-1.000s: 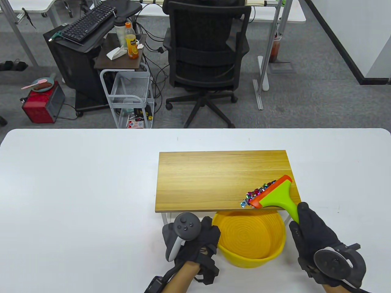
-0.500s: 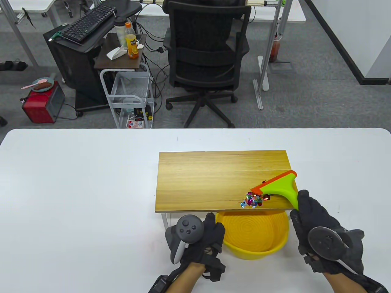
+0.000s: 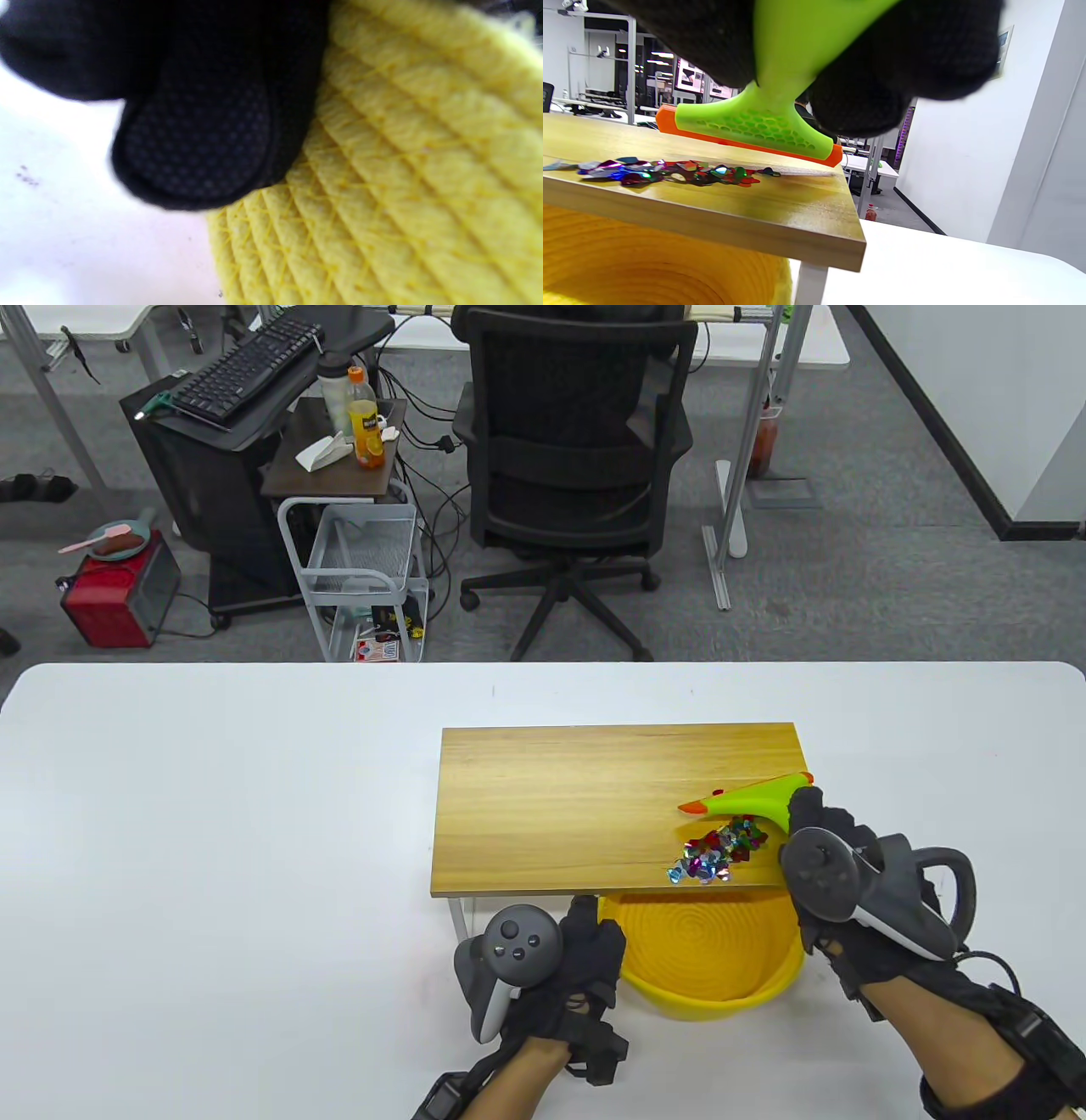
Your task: Scrape sequins from tabletop organizer into fabric basket
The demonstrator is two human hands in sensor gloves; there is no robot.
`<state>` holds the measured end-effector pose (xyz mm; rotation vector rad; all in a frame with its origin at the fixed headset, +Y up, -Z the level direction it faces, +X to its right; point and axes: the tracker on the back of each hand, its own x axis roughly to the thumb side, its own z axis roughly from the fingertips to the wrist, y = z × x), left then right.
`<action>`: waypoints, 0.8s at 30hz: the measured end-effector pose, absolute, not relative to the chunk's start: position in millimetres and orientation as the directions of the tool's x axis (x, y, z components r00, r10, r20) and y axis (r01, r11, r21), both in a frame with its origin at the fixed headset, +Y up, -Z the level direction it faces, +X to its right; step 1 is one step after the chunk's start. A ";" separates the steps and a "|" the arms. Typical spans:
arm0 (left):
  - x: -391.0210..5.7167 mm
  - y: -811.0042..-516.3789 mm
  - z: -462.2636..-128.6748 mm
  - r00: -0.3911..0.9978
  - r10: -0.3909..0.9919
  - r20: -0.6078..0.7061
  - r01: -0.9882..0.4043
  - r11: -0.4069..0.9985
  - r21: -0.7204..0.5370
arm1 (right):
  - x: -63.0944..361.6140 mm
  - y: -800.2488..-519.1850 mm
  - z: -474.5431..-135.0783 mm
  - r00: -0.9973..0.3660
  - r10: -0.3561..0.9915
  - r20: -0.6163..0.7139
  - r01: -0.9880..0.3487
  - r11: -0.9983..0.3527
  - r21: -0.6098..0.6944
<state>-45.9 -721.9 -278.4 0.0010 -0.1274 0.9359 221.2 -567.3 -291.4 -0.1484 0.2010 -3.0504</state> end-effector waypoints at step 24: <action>-46.5 -721.7 -277.5 0.559 0.819 0.129 -0.820 0.569 -0.054 | 201.4 -571.8 -188.6 -0.937 -0.240 0.252 0.206 -0.966 -0.155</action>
